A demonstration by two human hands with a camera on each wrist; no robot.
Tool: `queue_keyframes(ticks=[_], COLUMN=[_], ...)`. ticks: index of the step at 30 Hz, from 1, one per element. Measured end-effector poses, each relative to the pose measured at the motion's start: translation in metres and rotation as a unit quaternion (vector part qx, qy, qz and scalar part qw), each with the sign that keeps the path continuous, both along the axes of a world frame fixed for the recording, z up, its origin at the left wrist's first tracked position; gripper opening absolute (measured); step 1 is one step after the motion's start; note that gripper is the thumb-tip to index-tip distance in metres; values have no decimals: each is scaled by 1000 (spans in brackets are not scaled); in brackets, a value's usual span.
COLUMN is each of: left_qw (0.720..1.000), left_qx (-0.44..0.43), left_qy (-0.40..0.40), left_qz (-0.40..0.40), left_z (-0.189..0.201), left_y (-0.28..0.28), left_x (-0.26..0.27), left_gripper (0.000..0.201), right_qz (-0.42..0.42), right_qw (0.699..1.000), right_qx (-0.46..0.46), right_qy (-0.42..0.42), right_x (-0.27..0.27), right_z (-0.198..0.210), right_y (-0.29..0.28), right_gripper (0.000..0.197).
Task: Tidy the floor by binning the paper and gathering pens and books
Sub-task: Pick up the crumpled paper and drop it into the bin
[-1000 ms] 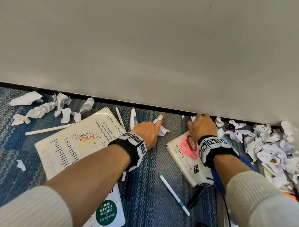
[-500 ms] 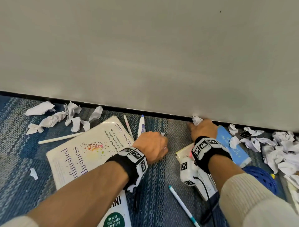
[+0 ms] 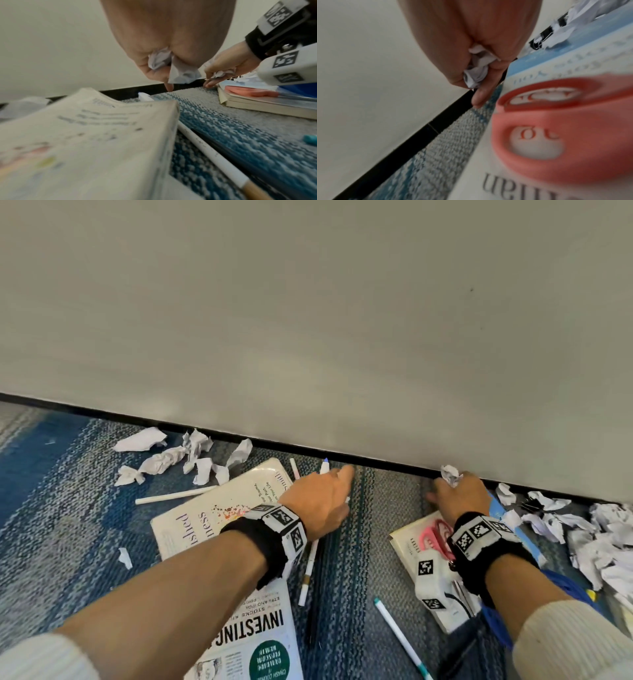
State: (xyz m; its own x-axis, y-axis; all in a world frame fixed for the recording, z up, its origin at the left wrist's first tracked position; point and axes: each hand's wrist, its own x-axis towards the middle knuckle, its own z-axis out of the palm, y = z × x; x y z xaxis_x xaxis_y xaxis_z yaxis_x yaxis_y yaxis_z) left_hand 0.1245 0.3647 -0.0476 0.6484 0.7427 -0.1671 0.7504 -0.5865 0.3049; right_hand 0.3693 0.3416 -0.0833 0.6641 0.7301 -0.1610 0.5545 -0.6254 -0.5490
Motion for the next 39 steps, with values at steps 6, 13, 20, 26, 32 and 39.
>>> queue_keyframes(ticks=[6, 13, 20, 26, 32, 39], left_qw=[990, 961, 968, 963, 952, 947], left_qx=[31, 63, 71, -39, -44, -36], left_qy=[138, 265, 189, 154, 91, 95], left_qz=[1, 55, 148, 218, 288, 304], left_z=[24, 70, 74, -16, -47, -58], left_y=[-1, -24, -30, -62, -78, -76], left_x=[-65, -198, -282, -284, -274, -273], left_gripper=[35, 23, 46, 55, 40, 25], right_qz=[143, 319, 405, 389, 296, 182], right_qw=[989, 939, 893, 885, 908, 950], right_qx=[-24, -109, -118, -180, -251, -226], right_qy=[21, -69, -160, -182, -156, -118], right_x=[-30, -127, -242, -245, -189, -182], right_z=[28, 82, 118, 121, 78, 2], right_y=[-21, -17, -15, -9, -62, -83], right_gripper=[18, 36, 65, 42, 22, 37])
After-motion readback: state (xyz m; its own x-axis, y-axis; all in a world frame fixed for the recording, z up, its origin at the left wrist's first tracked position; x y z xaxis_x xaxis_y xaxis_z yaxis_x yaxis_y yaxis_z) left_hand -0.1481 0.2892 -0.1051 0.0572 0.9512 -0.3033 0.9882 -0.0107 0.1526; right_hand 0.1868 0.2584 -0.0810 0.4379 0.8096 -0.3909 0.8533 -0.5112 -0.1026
